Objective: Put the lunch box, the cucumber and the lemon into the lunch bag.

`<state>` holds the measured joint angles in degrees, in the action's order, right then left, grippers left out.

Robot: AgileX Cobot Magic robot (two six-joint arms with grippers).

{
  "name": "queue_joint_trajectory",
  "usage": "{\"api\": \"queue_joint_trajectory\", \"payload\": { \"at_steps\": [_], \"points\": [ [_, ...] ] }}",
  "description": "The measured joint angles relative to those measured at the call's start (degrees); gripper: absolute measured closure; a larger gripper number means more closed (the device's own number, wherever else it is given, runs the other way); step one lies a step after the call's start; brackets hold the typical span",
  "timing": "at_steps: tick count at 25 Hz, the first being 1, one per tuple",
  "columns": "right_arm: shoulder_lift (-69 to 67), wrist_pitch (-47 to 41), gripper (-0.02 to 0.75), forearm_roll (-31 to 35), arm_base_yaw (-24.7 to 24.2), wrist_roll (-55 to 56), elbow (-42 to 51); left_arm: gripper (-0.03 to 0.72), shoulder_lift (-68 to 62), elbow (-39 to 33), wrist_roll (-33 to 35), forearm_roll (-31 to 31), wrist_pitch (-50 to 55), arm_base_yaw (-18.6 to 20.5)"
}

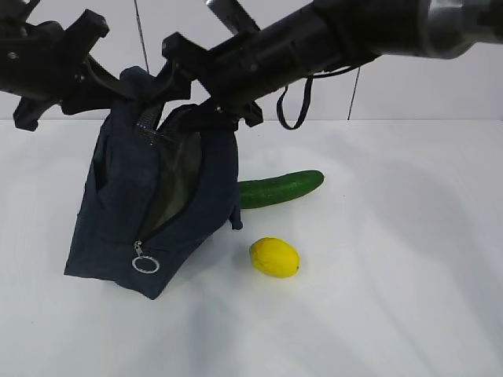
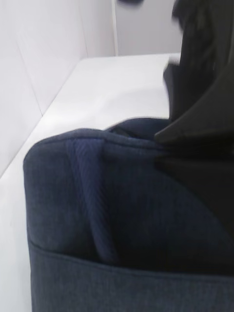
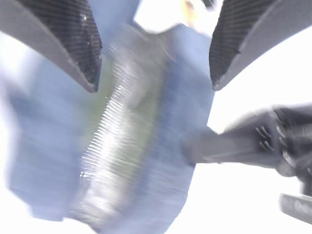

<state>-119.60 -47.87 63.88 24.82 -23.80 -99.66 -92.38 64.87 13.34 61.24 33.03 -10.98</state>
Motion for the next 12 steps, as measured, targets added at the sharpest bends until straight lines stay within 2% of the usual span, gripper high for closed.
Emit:
{"api": "queue_joint_trajectory", "payload": {
  "at_steps": [6,12],
  "points": [
    [3.66,-6.99,0.198,-1.42,-4.89,-0.12,-0.72,0.678,-0.10,0.00,0.00,-3.98,4.08,4.94],
    [4.04,-14.06,0.198,-11.97,-7.02,0.69,-0.72,0.678,-0.10,0.00,0.00,-9.81,5.80,5.88]
  ]
}}
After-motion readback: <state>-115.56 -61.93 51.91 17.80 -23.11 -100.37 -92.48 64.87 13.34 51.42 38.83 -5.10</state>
